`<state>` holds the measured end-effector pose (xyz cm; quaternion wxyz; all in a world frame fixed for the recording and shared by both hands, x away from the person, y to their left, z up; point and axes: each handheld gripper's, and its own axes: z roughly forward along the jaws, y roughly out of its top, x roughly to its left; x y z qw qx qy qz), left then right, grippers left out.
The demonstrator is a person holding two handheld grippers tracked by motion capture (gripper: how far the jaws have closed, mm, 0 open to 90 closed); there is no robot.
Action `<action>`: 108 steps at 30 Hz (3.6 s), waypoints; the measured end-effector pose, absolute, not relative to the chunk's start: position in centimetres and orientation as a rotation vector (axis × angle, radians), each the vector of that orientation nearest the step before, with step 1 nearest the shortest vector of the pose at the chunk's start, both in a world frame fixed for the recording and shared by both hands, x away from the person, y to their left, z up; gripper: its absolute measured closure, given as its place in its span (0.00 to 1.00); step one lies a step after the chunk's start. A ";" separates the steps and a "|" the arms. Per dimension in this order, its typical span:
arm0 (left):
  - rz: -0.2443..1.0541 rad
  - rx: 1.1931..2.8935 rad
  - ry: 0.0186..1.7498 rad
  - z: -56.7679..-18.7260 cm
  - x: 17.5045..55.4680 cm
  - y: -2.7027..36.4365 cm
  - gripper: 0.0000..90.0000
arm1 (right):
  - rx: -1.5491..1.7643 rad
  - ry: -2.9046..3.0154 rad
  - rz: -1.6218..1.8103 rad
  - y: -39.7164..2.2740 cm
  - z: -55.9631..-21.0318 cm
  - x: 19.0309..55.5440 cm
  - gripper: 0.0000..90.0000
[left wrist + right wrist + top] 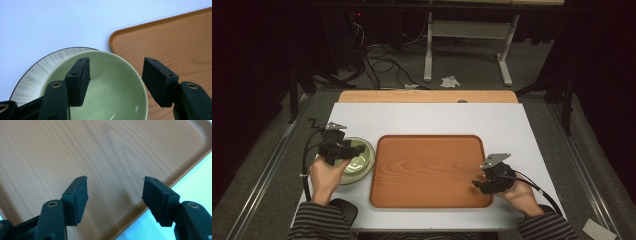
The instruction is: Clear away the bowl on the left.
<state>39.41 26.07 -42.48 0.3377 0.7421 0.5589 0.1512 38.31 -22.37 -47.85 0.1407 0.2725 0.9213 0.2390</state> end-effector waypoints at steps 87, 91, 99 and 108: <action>0.317 2.040 1.794 -46.3 41.1 30.3 0.78 | 0.791 2.664 0.691 -22.2 -47.9 38.4 0.43; 0.301 2.028 1.799 -46.4 41.2 30.5 0.80 | 0.788 2.664 0.692 -22.2 -47.9 38.4 0.44; 0.269 2.008 1.810 -46.7 41.2 30.9 0.86 | 0.788 2.660 0.697 -22.2 -47.9 38.4 0.44; 0.230 2.002 1.823 -47.0 41.3 31.3 0.91 | 0.786 2.646 0.698 -22.3 -47.8 38.4 0.44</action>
